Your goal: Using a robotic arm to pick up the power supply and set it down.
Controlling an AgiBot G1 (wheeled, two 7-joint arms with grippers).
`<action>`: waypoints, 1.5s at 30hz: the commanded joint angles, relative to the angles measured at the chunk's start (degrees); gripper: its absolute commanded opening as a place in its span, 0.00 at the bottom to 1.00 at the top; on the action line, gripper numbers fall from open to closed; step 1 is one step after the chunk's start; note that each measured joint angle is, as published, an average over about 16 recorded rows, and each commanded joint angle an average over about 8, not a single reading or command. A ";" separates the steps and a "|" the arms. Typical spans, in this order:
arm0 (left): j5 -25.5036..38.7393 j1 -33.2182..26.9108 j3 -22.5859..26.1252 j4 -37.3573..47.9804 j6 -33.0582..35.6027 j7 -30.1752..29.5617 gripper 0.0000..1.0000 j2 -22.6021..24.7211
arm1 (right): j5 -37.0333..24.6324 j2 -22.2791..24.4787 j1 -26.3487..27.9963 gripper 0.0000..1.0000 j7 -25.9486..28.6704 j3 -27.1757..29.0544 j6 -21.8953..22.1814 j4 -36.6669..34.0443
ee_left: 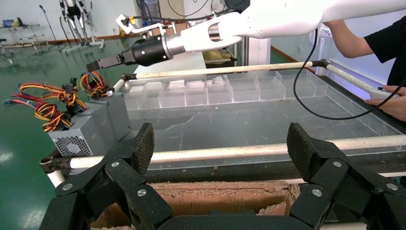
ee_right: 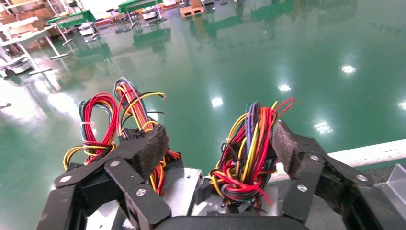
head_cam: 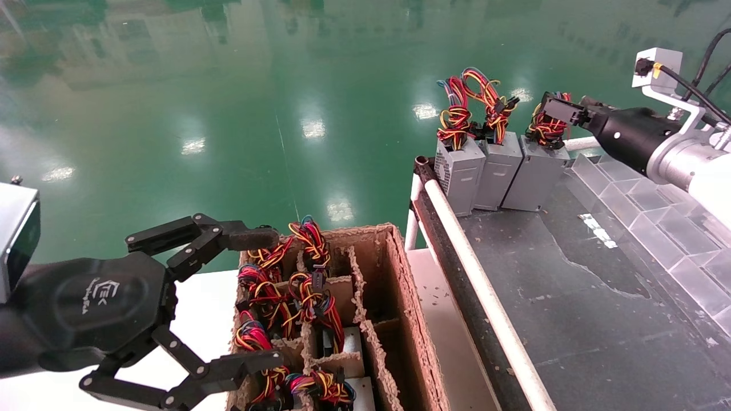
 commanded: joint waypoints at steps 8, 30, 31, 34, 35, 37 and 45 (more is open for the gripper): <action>0.00 0.00 0.00 0.00 0.00 0.00 1.00 0.00 | 1.78 1.78 1.21 1.00 -0.72 1.24 -3.89 0.78; -0.02 0.01 0.01 0.03 -0.02 0.01 1.00 -0.01 | 4.18 8.62 2.93 1.00 1.10 3.89 -18.98 7.15; -0.02 0.01 0.01 0.03 -0.02 0.01 1.00 -0.01 | 4.18 8.96 2.25 1.00 1.27 4.10 -19.45 8.30; -0.02 0.01 0.01 0.03 -0.02 0.01 1.00 -0.01 | 4.20 10.01 0.18 1.00 1.79 4.74 -20.91 11.83; -0.02 0.01 0.01 0.03 -0.02 0.01 1.00 -0.01 | 4.21 10.36 -0.52 1.00 1.96 4.96 -21.41 13.03; -0.03 0.00 0.01 0.03 -0.02 0.02 1.00 -0.01 | 4.22 11.07 -1.92 1.00 2.31 5.40 -22.39 15.42; -0.03 0.00 0.02 0.03 -0.02 0.02 1.00 -0.01 | 4.28 13.85 -7.43 1.00 3.68 7.12 -26.27 24.82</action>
